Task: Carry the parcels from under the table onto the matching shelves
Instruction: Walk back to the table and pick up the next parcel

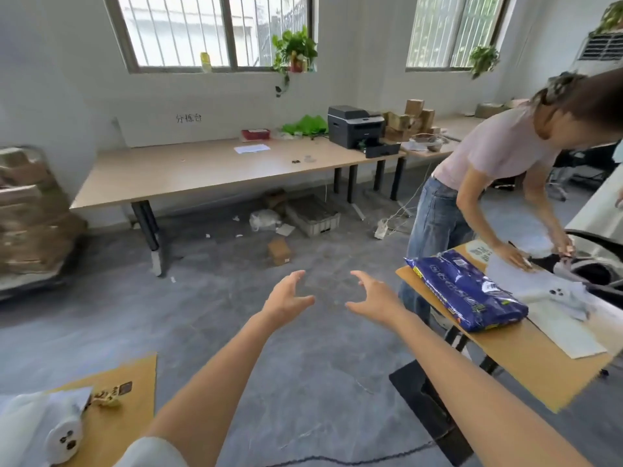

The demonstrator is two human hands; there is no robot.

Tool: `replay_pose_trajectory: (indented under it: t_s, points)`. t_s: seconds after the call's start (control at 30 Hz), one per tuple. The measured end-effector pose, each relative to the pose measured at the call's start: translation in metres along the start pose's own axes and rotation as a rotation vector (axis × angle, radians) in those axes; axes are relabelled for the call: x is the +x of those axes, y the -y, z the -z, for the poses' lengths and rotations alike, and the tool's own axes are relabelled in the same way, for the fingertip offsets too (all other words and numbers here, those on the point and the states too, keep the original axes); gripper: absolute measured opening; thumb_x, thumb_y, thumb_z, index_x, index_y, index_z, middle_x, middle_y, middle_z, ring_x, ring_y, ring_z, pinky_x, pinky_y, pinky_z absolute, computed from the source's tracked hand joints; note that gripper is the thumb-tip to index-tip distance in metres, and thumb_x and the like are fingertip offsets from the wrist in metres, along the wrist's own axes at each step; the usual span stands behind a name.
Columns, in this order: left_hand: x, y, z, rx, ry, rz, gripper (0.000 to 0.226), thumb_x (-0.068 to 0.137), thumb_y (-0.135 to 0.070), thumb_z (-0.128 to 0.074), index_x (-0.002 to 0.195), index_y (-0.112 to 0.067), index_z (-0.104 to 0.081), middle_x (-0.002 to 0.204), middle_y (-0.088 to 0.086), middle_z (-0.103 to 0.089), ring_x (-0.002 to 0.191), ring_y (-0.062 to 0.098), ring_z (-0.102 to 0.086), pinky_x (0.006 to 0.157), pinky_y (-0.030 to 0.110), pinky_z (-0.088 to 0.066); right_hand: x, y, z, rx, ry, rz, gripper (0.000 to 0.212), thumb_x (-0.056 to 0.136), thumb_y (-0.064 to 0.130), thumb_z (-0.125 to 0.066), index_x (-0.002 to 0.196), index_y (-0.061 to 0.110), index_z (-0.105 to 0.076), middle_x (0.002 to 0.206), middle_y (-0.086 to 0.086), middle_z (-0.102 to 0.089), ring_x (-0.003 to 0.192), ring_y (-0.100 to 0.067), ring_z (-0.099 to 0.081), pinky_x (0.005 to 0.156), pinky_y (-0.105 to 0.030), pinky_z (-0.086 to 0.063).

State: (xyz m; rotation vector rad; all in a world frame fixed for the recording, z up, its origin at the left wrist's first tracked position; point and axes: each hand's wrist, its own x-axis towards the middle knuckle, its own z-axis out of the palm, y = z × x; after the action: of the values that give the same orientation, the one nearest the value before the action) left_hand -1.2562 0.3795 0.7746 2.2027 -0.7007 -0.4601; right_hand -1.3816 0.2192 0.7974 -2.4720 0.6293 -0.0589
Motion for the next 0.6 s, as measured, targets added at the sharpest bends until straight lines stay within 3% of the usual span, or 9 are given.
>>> replay_pose_trajectory:
  t_s: [0.3, 0.6]
  points:
    - [0.171, 0.005, 0.044, -0.017, -0.071, 0.046, 0.072, 0.081, -0.025, -0.064, 0.145, -0.021, -0.032, 0.148, 0.005, -0.041, 0.133, 0.025, -0.042, 0.107, 0.040, -0.040, 0.200, 0.022, 0.014, 0.019, 0.043, 0.071, 0.076, 0.077, 0.030, -0.067, 0.144, 0.023, -0.033, 0.137, -0.010, -0.052, 0.128, -0.025, -0.048, 0.097, -0.031, -0.041]
    - [0.323, 0.016, 0.060, -0.010, -0.089, 0.109, 0.072, 0.081, -0.023, -0.065, 0.145, -0.019, -0.032, 0.146, 0.007, -0.043, 0.133, 0.026, -0.043, 0.107, 0.042, -0.040, 0.369, 0.012, 0.021, 0.023, 0.107, 0.085, 0.077, 0.078, 0.035, -0.066, 0.145, 0.028, -0.029, 0.141, -0.006, -0.048, 0.119, -0.026, -0.053, 0.095, -0.037, -0.047]
